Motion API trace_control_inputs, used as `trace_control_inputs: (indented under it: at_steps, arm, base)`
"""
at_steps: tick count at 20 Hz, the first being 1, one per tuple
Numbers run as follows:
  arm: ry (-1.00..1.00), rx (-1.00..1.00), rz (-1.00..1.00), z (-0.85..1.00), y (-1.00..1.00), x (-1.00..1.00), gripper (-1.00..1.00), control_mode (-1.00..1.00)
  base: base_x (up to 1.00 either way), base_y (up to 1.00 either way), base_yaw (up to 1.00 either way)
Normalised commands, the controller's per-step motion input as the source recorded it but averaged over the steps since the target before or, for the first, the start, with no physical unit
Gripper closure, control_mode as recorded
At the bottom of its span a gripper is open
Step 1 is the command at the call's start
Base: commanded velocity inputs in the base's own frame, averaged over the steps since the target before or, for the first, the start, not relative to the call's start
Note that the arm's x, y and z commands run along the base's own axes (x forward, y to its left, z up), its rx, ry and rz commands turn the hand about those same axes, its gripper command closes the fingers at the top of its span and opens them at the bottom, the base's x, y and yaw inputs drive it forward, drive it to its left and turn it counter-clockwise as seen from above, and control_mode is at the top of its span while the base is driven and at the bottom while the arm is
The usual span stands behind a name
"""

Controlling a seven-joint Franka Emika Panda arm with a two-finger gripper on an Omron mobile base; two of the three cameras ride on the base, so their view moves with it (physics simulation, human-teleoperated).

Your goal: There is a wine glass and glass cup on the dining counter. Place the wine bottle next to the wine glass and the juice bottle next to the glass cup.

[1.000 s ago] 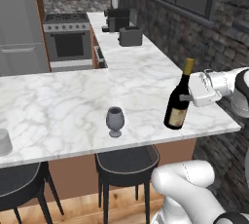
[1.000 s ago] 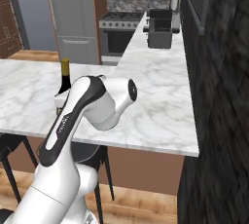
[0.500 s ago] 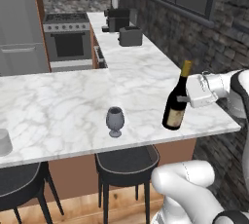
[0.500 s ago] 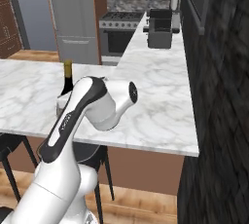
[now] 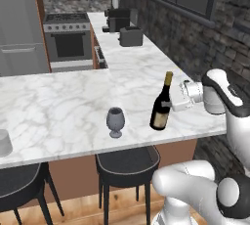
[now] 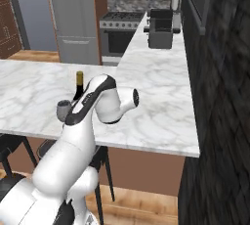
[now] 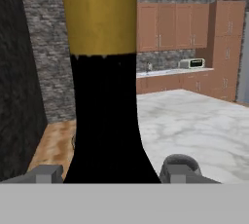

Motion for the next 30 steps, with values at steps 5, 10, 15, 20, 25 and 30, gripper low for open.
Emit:
trace_control_inputs:
  at_steps: [5, 10, 15, 20, 25, 30]
  arm:
    - [0.00, -0.06, 0.02, -0.61, 0.07, 0.97, 1.00, -1.00]
    - [0.00, -0.06, 0.00, -0.49, 0.06, 0.74, 1.00, -1.00]
    - [0.00, 0.00, 0.02, -0.33, 0.02, 0.09, 1.00, -1.00]
    - [0.00, -0.01, 0.05, -0.42, 0.12, 0.12, 1.00, -1.00]
    - [0.00, -0.02, 0.05, -0.37, 0.20, 0.26, 1.00, -1.00]
    - [0.00, -0.02, 0.02, -0.20, 0.14, 0.42, 1.00, -1.00]
  base:
    - [0.00, 0.00, 0.00]
    - [0.00, 0.00, 0.00]
    - [0.00, 0.00, 0.00]
    - [0.00, 0.00, 0.00]
    - [0.00, 0.00, 0.00]
    - [0.00, 0.00, 0.00]
